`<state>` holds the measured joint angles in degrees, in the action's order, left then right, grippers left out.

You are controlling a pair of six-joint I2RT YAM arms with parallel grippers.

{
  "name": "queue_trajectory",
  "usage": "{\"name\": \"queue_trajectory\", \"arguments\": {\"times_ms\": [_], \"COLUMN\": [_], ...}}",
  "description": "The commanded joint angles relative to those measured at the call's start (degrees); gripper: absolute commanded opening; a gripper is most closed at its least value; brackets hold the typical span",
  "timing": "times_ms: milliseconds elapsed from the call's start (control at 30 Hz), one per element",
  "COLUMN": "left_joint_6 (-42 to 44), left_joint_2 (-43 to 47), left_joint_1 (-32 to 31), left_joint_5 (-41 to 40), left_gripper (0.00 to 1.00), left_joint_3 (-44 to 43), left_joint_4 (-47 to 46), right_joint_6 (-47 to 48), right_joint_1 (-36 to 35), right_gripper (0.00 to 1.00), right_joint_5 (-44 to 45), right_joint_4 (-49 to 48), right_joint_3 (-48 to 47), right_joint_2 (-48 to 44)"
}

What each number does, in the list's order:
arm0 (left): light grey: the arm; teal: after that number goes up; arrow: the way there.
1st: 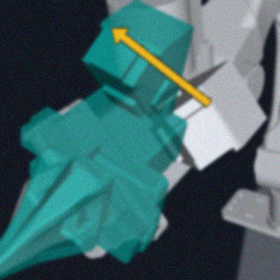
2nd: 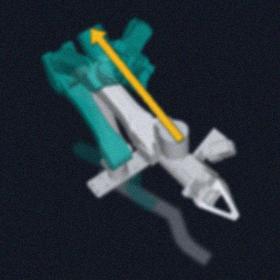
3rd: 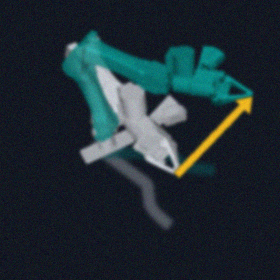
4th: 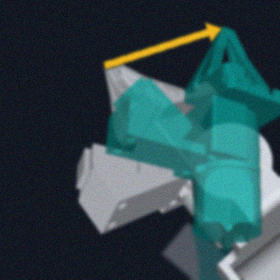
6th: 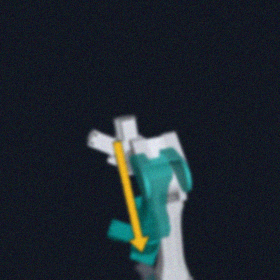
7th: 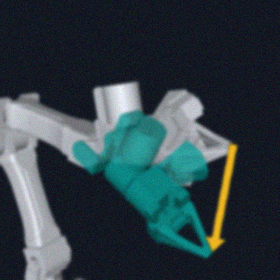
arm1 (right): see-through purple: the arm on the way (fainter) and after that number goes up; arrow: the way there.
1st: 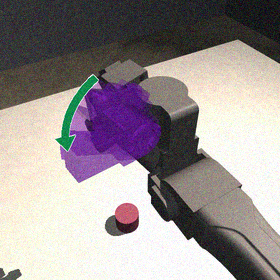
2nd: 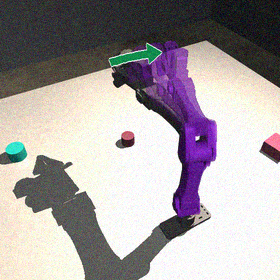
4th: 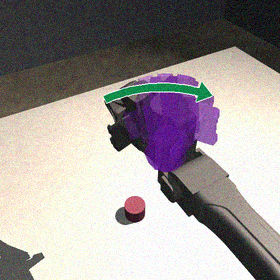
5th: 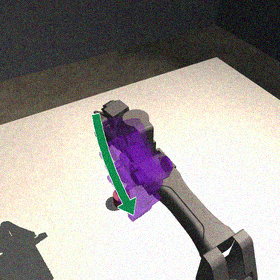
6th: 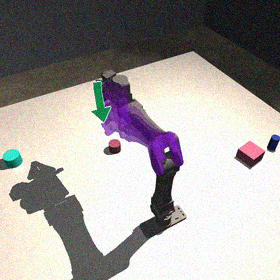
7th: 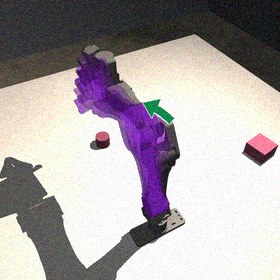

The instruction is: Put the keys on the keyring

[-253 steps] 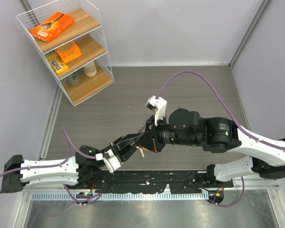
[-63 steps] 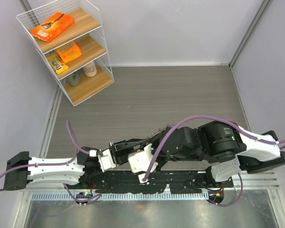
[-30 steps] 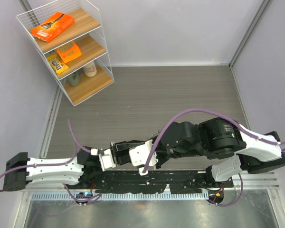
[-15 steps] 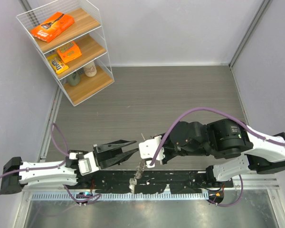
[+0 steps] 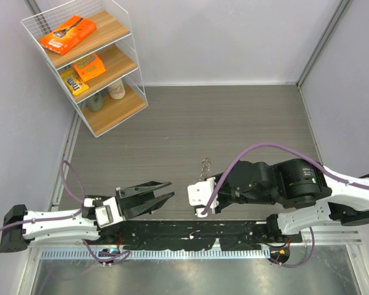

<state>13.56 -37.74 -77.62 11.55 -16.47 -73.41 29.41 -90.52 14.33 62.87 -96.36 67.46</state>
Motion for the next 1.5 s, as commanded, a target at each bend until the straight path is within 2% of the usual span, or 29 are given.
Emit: {"name": "queue_trajectory", "arguments": {"times_ms": [0,367,567,800,1267,1333,1467], "left_joint_6": [-1.26,-5.21,-5.21,-4.16,-3.55,-3.37,-2.93], "left_joint_2": [-0.5,1.52,2.05,0.38,-2.96,-3.48,-4.36], "left_joint_1": [-0.33,-0.42,-0.33,-0.33,-0.42,-0.33,-0.33], "left_joint_5": [-0.22,5.23,5.24,3.48,3.22,3.04,3.22], "left_gripper": [0.3,0.32,0.34,0.41,0.43,0.39,0.23], "left_joint_3": [-2.51,-5.41,-6.29,-7.44,-9.28,-9.54,-10.42], "left_joint_4": [2.47,16.09,21.19,21.82,22.25,22.34,23.04], "right_joint_6": [-1.37,-2.34,-3.22,-4.36,-6.12,-6.12,-6.21], "right_joint_1": [0.08,0.08,0.08,0.08,0.17,0.08,0.08], "right_gripper": [0.06,0.06,0.06,0.06,0.06,0.06,0.06], "right_joint_5": [0.79,0.27,-0.52,-3.78,-7.91,-8.26,-8.88], "right_joint_4": [-6.35,-13.56,-16.37,-18.05,-21.3,-21.82,-23.05], "right_joint_3": [0.73,6.26,7.84,9.17,10.92,11.28,11.54], "right_joint_2": [-2.24,-7.25,-8.75,-10.42,-11.74,-11.91,-12.44]}}
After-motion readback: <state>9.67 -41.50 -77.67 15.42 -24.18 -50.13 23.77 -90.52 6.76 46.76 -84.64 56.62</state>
